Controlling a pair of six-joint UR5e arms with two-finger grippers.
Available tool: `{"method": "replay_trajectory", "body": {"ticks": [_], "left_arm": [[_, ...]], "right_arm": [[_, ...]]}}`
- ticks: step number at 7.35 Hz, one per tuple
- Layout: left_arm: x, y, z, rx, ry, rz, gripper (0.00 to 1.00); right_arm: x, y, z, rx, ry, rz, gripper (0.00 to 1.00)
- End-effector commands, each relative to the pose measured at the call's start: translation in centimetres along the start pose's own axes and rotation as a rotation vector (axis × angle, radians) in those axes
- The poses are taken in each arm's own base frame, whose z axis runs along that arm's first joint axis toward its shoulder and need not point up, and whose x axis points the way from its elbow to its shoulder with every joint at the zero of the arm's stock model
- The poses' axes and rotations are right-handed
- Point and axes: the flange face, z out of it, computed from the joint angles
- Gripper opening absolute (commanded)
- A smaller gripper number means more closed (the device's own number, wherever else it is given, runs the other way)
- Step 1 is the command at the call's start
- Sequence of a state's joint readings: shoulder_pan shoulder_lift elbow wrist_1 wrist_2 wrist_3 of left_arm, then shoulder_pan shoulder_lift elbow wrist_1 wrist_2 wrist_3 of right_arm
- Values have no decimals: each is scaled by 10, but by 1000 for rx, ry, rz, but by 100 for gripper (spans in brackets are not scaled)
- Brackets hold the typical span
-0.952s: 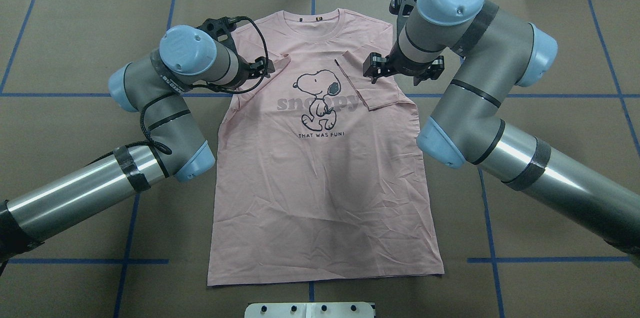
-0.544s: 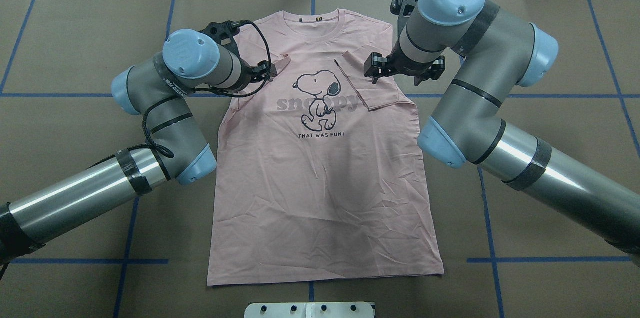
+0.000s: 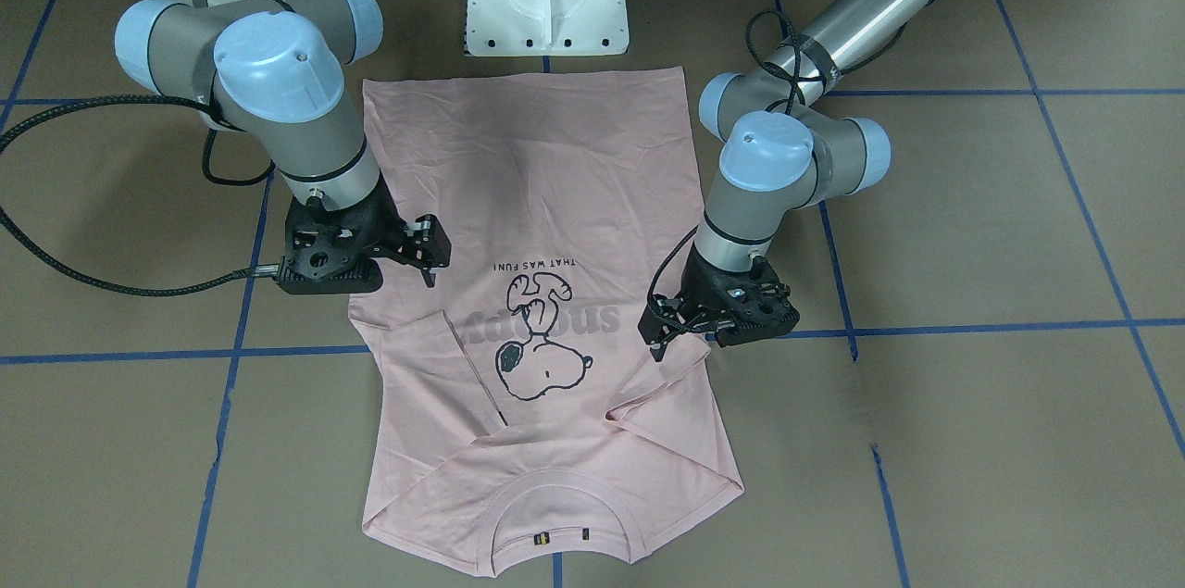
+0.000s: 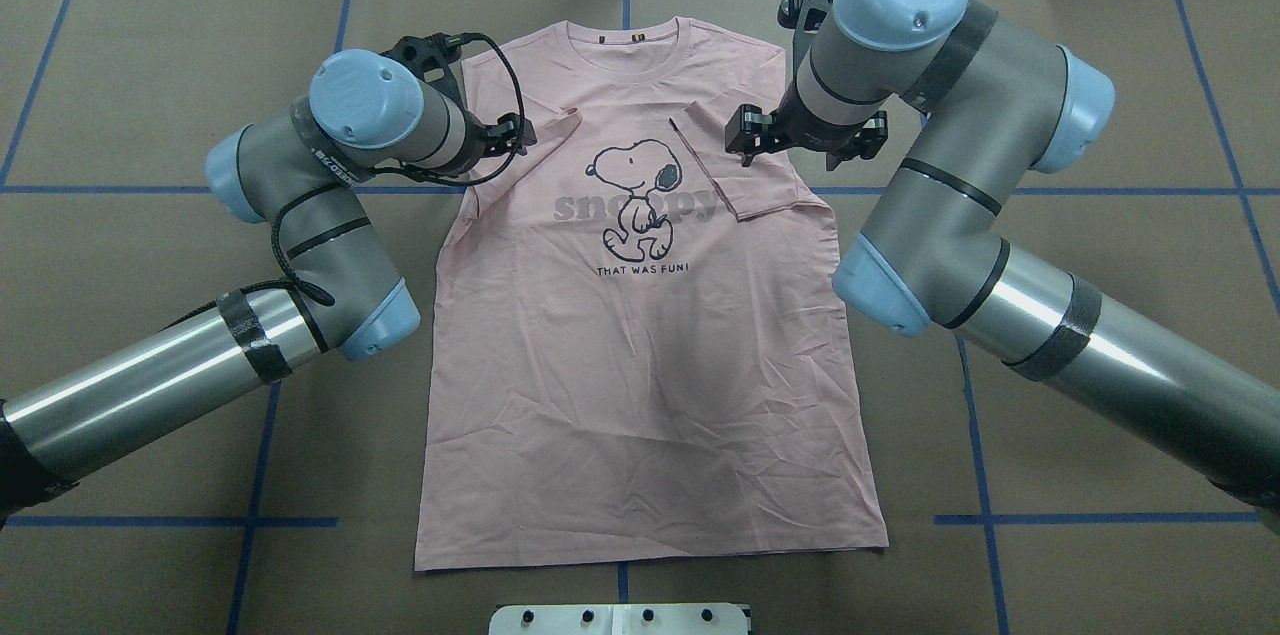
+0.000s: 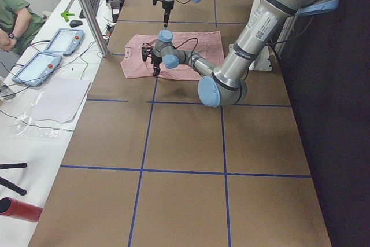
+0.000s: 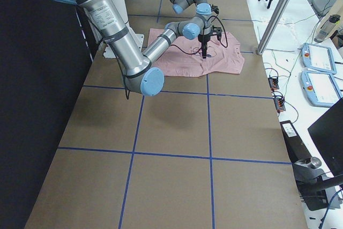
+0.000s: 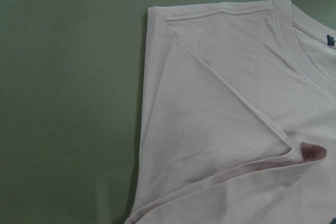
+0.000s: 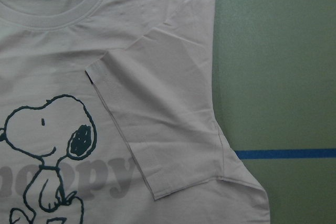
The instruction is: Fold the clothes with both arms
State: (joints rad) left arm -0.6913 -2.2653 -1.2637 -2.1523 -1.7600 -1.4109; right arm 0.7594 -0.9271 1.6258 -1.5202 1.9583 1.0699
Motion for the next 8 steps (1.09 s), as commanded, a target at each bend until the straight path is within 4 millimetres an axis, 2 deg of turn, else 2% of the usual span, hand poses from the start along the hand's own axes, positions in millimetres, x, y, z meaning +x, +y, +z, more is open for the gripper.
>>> {"method": "replay_trajectory", "body": {"ticks": [1, 2, 3, 4, 5, 8], "left_arm": [[-7, 0, 9, -1, -15, -1, 86], [-7, 1, 9, -2, -13, 2, 62], [-6, 1, 7, -2, -10, 2, 34], [-5, 0, 6, 0, -9, 3, 13], [-5, -1, 5, 1, -7, 6, 8], [-5, 0, 3, 1, -7, 18, 10]], "right_arm": [[0, 0, 0, -1, 0, 0, 100], [1, 0, 1, -2, 1, 0, 100], [0, 1, 1, -2, 0, -1, 100], [0, 0, 0, -1, 0, 0, 100], [1, 0, 1, -2, 1, 0, 100], [2, 1, 3, -4, 4, 0, 100]]}}
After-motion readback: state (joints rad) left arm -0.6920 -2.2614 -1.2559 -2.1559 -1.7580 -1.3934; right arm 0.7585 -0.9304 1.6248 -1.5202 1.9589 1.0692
